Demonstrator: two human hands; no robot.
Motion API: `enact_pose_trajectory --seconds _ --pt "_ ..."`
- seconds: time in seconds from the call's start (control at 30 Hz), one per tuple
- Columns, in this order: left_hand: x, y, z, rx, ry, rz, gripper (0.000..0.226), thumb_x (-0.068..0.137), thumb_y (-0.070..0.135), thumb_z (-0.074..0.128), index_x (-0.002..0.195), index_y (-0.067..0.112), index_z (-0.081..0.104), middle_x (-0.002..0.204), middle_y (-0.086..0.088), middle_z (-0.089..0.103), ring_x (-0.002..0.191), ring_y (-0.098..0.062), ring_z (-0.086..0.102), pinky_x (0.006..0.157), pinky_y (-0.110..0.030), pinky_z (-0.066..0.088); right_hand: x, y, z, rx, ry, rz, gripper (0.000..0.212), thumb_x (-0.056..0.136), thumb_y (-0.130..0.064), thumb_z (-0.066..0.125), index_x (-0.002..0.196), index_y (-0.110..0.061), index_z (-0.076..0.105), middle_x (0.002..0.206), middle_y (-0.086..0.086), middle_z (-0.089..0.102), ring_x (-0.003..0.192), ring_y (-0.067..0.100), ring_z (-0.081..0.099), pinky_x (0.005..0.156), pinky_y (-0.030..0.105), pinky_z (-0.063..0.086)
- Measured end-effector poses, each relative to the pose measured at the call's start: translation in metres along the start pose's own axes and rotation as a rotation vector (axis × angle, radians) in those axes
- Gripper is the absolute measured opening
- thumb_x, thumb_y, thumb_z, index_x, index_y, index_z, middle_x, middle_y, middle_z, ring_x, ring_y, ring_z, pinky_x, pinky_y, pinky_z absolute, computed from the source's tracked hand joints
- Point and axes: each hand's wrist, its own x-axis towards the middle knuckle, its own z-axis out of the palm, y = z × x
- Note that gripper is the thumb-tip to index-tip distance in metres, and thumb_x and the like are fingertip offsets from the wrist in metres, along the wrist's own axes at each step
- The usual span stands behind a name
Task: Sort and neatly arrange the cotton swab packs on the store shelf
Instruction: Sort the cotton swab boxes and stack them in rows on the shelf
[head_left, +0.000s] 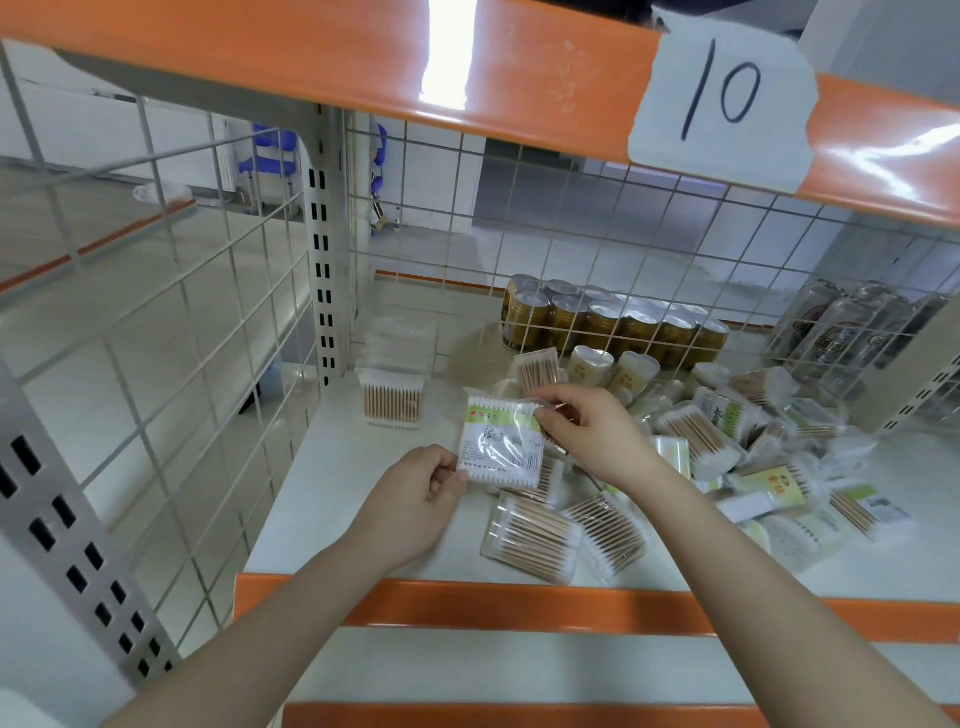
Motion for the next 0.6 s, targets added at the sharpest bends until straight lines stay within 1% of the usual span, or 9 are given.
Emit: enact_pose_trajectory --seconds 0.07,0.13,0.2,0.27,0.3,0.37,0.47,0.53,0.6 --pt "-0.0001 0.0012 -0.001 -0.01 0.004 -0.009 0.012 0.093 0.021 0.053 0.099 0.012 0.059 0.092 -0.002 0.059 0.085 -0.015 0.055 0.068 -0.008 0.037 0.0006 0.0003 0.0006 0.008 -0.008 0.008 0.027 0.093 -0.015 0.053 0.118 -0.019 0.061 0.085 -0.013 0.059 0.066 0.004 0.05 0.056 0.006 0.04" --pt "0.0 0.0017 -0.0019 -0.013 0.002 -0.011 0.009 0.092 0.02 0.054 0.097 0.014 0.058 0.091 -0.002 0.059 0.084 -0.015 0.055 0.068 -0.009 0.038 0.0008 0.0004 0.0008 0.005 -0.023 0.013 0.027 0.093 -0.015 0.053 0.118 -0.022 0.061 0.09 -0.009 0.062 0.069 0.006 0.052 0.057 0.008 0.041" --pt "0.0 0.002 -0.0029 -0.006 -0.006 -0.015 0.005 0.091 0.02 0.056 0.094 0.017 0.057 0.089 -0.001 0.058 0.083 -0.014 0.055 0.068 -0.011 0.039 0.0011 0.0001 0.0008 0.014 -0.035 0.014 0.027 0.092 -0.014 0.054 0.117 -0.022 0.061 0.096 -0.007 0.063 0.077 0.007 0.056 0.063 0.01 0.042" --pt "0.0003 0.0017 -0.0038 0.012 -0.01 -0.018 0.003 0.09 0.021 0.056 0.092 0.018 0.056 0.087 0.002 0.057 0.081 -0.013 0.055 0.068 -0.011 0.039 0.0016 -0.0003 0.0011 0.027 -0.041 0.013 0.027 0.091 -0.012 0.056 0.116 -0.021 0.062 0.099 -0.01 0.061 0.085 0.007 0.057 0.07 0.012 0.043" --pt "0.0005 0.0016 -0.0042 0.021 -0.011 -0.019 0.004 0.09 0.021 0.057 0.093 0.018 0.056 0.087 0.002 0.057 0.082 -0.013 0.055 0.068 -0.011 0.039 0.0019 -0.0002 0.0013 0.04 -0.042 0.013 0.027 0.09 -0.011 0.056 0.115 -0.021 0.062 0.098 -0.011 0.06 0.085 0.006 0.057 0.069 0.012 0.043" --pt "0.0014 0.0015 -0.0055 0.043 -0.014 -0.025 0.009 0.09 0.022 0.057 0.097 0.017 0.058 0.089 0.001 0.058 0.083 -0.014 0.055 0.071 -0.014 0.04 0.0025 0.0002 0.0017 0.071 -0.033 0.012 0.025 0.09 -0.01 0.057 0.112 -0.02 0.063 0.089 -0.013 0.059 0.075 0.001 0.054 0.063 0.009 0.04" --pt "0.0033 -0.0003 -0.0073 0.082 -0.01 -0.048 0.017 0.091 0.025 0.056 0.104 0.015 0.06 0.091 0.002 0.059 0.083 -0.013 0.055 0.076 -0.021 0.042 0.0035 0.0025 0.0015 0.103 0.006 0.019 0.023 0.089 -0.007 0.057 0.108 -0.019 0.064 0.075 -0.012 0.055 0.062 0.001 0.047 0.054 0.007 0.039" --pt "0.0045 -0.0029 -0.008 0.108 -0.001 -0.068 0.019 0.091 0.024 0.055 0.107 0.016 0.06 0.088 0.007 0.056 0.081 -0.011 0.054 0.079 -0.022 0.043 0.0039 0.0039 0.0005 0.085 0.04 0.024 0.023 0.089 -0.007 0.057 0.107 -0.019 0.064 0.079 -0.012 0.057 0.065 0.003 0.05 0.055 0.007 0.04" --pt "0.0055 -0.0056 -0.0083 0.132 0.005 -0.084 0.02 0.091 0.022 0.054 0.109 0.016 0.059 0.084 0.012 0.053 0.081 -0.01 0.053 0.08 -0.024 0.044 0.0043 0.0057 -0.0003 0.044 0.083 0.028 0.023 0.089 -0.008 0.057 0.108 -0.019 0.063 0.091 -0.01 0.06 0.077 0.007 0.056 0.064 0.011 0.044"
